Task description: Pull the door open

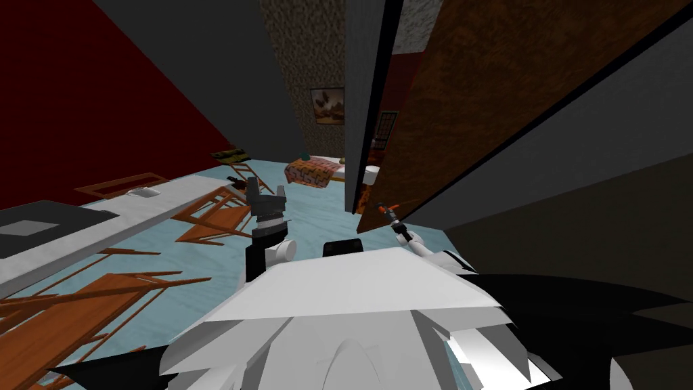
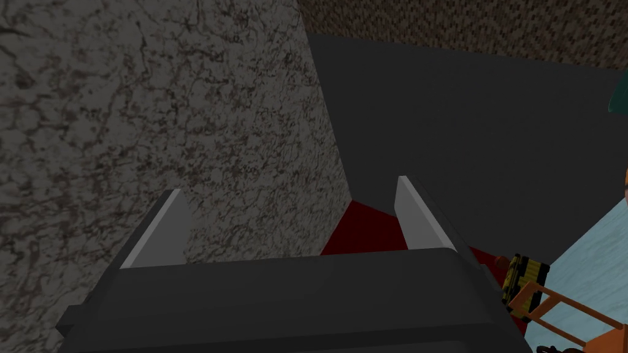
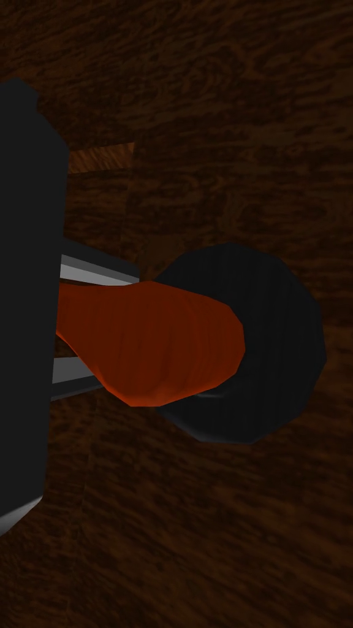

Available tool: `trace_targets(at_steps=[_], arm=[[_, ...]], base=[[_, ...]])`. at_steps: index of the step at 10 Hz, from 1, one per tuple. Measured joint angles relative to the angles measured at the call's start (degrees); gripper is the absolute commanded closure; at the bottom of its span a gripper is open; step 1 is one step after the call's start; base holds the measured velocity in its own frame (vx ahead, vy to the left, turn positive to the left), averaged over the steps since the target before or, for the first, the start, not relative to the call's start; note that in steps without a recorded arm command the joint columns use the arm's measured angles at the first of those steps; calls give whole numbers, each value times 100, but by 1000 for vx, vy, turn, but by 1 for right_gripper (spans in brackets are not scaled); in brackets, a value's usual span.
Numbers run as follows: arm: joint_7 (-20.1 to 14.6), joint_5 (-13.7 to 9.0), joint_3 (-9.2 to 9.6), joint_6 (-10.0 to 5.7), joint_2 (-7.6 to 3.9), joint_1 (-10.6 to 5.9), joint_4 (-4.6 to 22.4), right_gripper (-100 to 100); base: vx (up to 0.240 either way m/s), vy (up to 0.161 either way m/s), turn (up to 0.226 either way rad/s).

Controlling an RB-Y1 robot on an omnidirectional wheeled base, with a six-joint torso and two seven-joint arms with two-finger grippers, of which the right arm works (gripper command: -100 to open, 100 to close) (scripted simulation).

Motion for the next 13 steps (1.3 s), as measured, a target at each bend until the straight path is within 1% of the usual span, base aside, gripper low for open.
trace_targets(at_steps=[1, 2, 3, 4, 5, 6, 8, 9, 10, 11, 13], arm=[[-27, -1, 2, -90, -34, -22, 83, 100], [-50, -5, 0, -158, -77, 1, 89, 100], [-73, -2, 8, -245, -104, -12, 154, 100], [-102, 2, 21, -285, -143, 28, 128, 100], [-127, 15, 47, -424, -149, -9, 308, 100], [-148, 25, 69, -503, -165, 39, 327, 100], [-199, 23, 79, -608, -247, 129, 285, 100], [-220, 34, 100, -705, -254, 120, 386, 100], [-227, 41, 114, -727, -243, 132, 408, 100], [-237, 37, 118, -754, -257, 140, 441, 100], [-257, 27, 120, -870, -295, 107, 532, 100]], base=[[-216, -92, 227], [-235, -97, 180], [-250, -113, 172], [-224, -140, 216], [-185, -136, 185], [-253, -117, 212], [-211, -100, 152], [-72, -51, 24], [-137, -71, 173], [-233, -90, 228], [-215, -124, 159]])
